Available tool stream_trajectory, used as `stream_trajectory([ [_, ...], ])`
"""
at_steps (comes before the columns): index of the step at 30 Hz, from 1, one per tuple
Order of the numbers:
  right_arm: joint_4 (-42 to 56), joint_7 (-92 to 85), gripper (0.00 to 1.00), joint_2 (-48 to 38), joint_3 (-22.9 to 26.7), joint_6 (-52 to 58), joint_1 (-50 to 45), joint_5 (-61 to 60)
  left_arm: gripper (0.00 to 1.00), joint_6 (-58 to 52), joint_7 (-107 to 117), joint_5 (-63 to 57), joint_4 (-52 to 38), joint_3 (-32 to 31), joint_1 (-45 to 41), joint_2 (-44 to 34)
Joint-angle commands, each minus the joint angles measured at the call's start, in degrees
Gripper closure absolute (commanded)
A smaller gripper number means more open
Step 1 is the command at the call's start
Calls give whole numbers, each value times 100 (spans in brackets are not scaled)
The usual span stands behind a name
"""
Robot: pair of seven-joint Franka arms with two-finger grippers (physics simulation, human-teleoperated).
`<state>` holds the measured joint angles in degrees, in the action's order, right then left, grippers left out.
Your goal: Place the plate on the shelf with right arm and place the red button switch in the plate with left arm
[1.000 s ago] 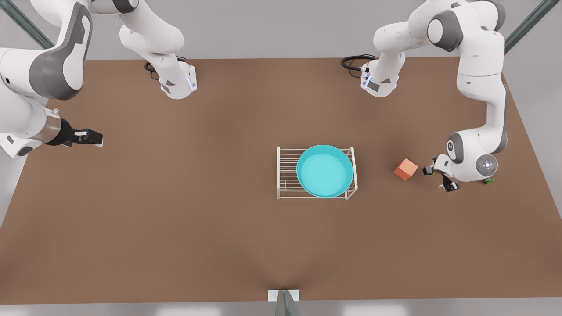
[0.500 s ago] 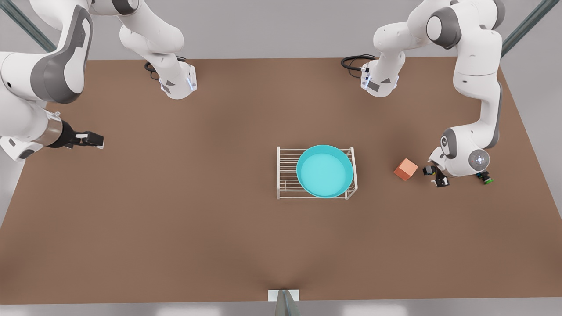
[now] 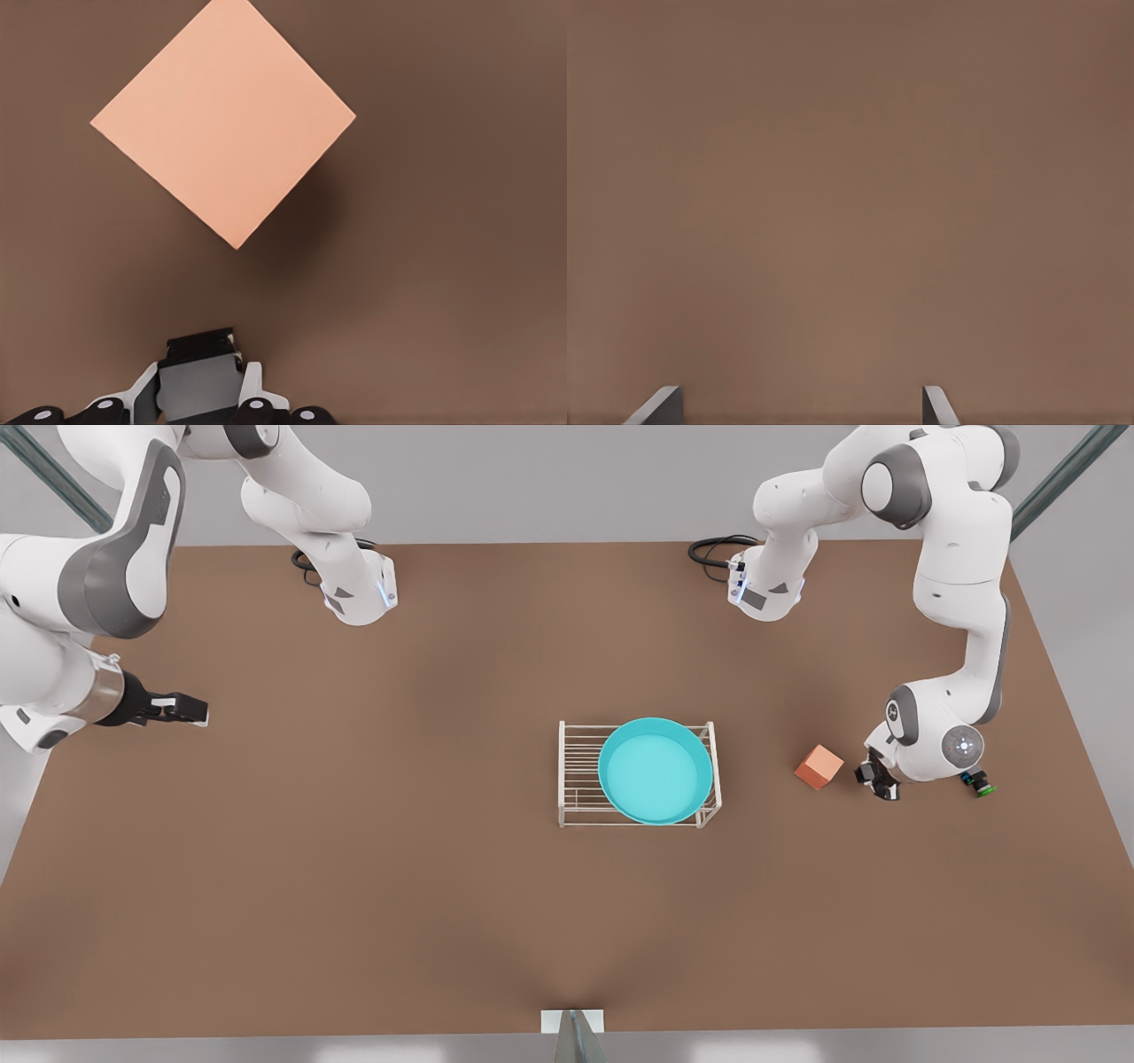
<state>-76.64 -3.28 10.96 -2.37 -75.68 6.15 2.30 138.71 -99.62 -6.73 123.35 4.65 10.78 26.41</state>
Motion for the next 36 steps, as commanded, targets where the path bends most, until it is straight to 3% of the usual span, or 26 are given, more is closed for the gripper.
stream_trajectory([
  [1,9,12,0,-6,0,18,1,-1,51,15,-216,-13,-4,0,4,13],
  [7,9,12,0,38,0,18,1,-1,52,15,-190,-12,-4,0,4,48],
  [8,9,12,0,38,0,18,1,-1,58,-2,-137,-12,-4,0,4,39],
  [11,9,12,0,38,0,18,1,-10,65,-46,-14,-13,-13,0,4,-4],
  [15,9,12,0,38,0,18,1,-19,65,-1496,2349,-21,-118,-8,-611,-927],
  [19,35,12,0,38,0,18,1,-36,65,-3403,4194,-30,-1787,-298,-1270,-1253],
  [21,36,12,0,29,0,18,1,-45,65,-3904,5970,23,-2500,-307,-2228,-1068],
  [23,36,12,0,29,0,18,1,-45,65,-3957,7746,770,-2878,-307,-2817,-954],
  [26,36,12,0,38,0,18,1,-54,65,-3940,9548,945,-3502,-351,-3503,-550],
  [35,36,12,0,47,0,18,1,-45,65,-3298,10920,998,-3608,-544,-4162,22],
  [36,36,12,0,47,0,18,1,-45,2,-3290,10911,998,-3608,-544,-4154,48],
])
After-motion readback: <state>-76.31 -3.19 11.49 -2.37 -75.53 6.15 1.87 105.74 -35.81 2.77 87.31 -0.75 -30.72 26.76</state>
